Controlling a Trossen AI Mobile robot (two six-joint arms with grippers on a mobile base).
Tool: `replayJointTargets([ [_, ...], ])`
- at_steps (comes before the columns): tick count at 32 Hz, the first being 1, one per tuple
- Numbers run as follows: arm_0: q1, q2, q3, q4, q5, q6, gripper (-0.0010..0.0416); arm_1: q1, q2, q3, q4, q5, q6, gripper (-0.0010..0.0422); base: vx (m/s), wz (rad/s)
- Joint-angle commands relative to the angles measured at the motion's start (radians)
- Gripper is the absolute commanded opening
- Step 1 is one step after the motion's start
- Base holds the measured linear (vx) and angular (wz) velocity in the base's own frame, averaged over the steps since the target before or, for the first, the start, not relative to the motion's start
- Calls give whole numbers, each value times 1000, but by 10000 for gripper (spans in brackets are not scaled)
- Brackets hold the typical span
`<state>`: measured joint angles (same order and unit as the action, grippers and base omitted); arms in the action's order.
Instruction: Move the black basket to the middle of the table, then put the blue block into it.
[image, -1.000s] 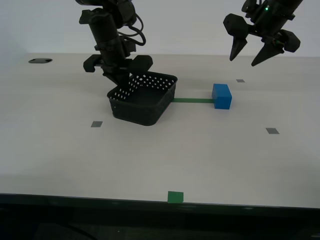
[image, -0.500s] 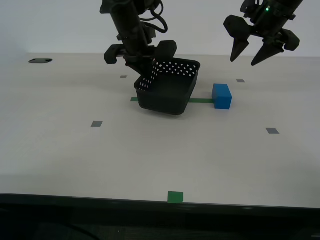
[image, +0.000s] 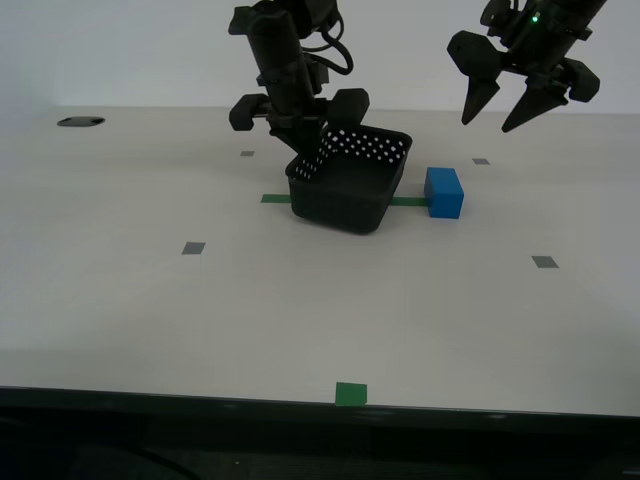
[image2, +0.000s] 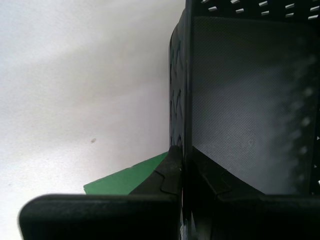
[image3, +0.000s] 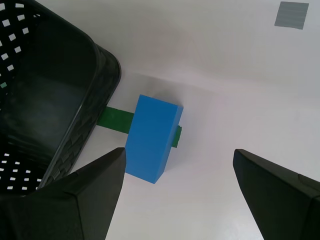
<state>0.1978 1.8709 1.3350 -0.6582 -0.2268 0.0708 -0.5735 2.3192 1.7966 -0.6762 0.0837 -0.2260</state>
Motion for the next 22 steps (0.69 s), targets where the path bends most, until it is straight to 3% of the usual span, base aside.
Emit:
replayJointTargets([
  [1, 0, 0, 1, 0, -1, -3, 306, 0, -1, 1, -5, 3, 1, 0, 0, 0],
  [5, 0, 0, 1, 0, -1, -3, 316, 0, -1, 1, -16, 3, 1, 12, 0, 0],
  [14, 3, 0, 1, 0, -1, -3, 310, -1, -3, 31, -38, 3, 2, 135, 0, 0],
  [19, 8, 0, 1, 2, -1, -1, 312, 0, -3, 191, -131, 0, 36, 137, 0, 0],
  [21, 10, 6, 1, 9, -1, 1, 308, 3, -3, 257, -169, -35, 65, 137, 0, 0],
  [22, 14, 6, 1, 10, -1, 2, 303, 8, -3, 319, -205, -109, 106, 137, 0, 0],
])
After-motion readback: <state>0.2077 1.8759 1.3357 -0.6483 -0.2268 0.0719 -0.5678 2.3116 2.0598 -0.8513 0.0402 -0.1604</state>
